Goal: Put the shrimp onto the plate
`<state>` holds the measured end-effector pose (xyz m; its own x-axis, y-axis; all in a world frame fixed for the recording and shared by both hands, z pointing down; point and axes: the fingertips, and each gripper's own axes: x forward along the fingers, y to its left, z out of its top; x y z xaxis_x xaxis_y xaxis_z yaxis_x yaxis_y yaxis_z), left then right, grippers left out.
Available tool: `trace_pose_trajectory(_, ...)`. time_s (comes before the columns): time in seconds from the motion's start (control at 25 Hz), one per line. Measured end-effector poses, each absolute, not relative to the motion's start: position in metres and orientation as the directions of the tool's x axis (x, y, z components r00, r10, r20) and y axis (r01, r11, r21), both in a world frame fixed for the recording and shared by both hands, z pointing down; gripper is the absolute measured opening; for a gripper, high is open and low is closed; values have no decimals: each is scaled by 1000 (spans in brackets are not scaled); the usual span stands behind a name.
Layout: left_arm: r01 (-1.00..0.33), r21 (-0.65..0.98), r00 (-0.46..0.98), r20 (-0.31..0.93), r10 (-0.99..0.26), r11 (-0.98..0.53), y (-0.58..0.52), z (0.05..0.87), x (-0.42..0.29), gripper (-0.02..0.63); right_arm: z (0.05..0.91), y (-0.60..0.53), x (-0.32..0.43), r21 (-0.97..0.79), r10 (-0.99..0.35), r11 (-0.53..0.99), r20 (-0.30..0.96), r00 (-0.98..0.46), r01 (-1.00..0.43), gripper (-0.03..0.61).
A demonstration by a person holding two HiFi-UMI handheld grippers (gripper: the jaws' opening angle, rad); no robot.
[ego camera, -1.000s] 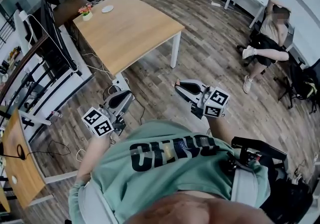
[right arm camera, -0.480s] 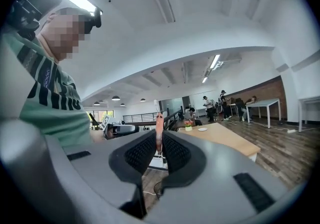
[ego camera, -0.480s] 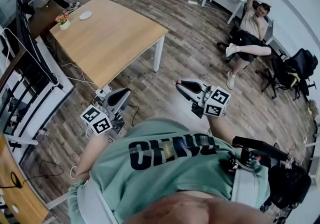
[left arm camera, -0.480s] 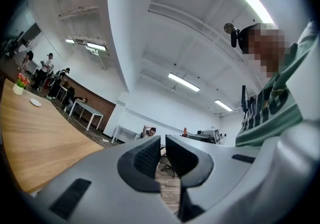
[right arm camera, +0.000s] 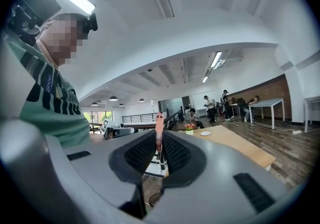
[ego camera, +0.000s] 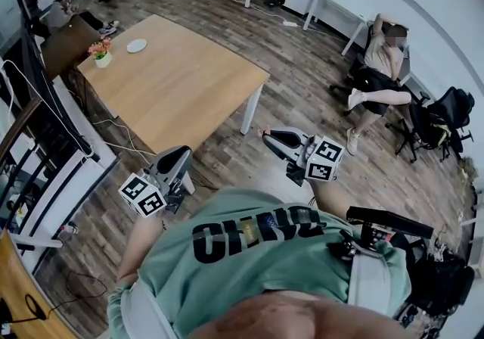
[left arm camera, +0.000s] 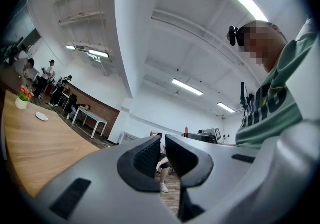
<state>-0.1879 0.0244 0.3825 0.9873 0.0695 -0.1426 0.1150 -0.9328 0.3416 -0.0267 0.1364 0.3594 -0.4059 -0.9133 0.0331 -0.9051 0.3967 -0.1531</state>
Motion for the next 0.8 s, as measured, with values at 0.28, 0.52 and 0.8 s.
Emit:
trace_pose_trajectory(0.28, 103, 365, 989, -140, 54, -925, -24, 404, -181, 35, 380, 73, -26, -175, -886, 439, 78, -457, -881, 41)
trace_pose_trajectory(0.52, 11, 388, 995, -92, -27, -922, -43, 422, -155, 35, 390, 40, 14, -197, -853, 502, 49, -520, -842, 41)
trace_pose_trajectory(0.8, -69, 346, 988, -106, -112, -936, -19, 412, -40, 35, 403, 41, 120, -192, -782, 607, 23, -622, -771, 41)
